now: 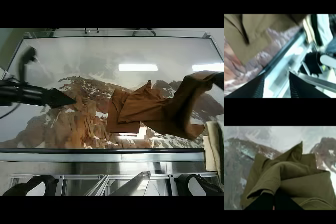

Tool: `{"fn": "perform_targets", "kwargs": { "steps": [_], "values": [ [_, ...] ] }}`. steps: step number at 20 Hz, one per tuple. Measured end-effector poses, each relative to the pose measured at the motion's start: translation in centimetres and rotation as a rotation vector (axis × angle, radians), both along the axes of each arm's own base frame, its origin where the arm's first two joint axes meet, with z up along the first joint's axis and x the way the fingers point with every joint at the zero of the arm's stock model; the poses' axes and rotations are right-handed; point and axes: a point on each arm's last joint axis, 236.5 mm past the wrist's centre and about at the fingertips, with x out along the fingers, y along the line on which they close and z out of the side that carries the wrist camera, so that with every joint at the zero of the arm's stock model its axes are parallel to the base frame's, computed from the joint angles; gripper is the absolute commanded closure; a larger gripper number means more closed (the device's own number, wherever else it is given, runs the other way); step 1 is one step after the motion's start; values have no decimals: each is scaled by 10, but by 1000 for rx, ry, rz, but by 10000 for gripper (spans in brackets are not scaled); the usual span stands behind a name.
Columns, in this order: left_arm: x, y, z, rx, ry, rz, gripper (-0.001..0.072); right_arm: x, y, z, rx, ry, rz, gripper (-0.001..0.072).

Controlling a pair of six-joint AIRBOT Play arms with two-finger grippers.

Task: Fold the shirts.

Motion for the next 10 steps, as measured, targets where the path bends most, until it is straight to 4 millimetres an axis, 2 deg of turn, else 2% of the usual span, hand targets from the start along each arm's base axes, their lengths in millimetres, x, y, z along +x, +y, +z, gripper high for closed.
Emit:
{"fn": "perform_targets", "kwargs": {
  "steps": [3,7,9,10],
  "values": [
    [16,-38,-51,12,85,-56,360,3,-3,-37,33,98,-2,694],
    [45,-84,-104,40,152,-129,357,5,-6,-59,47,154,7,694],
    [60,-105,-127,49,177,-162,1,7,-7,-66,49,167,8,694],
    [65,-113,-136,52,189,-172,-1,7,-7,-68,48,173,10,694]
  ]
}}
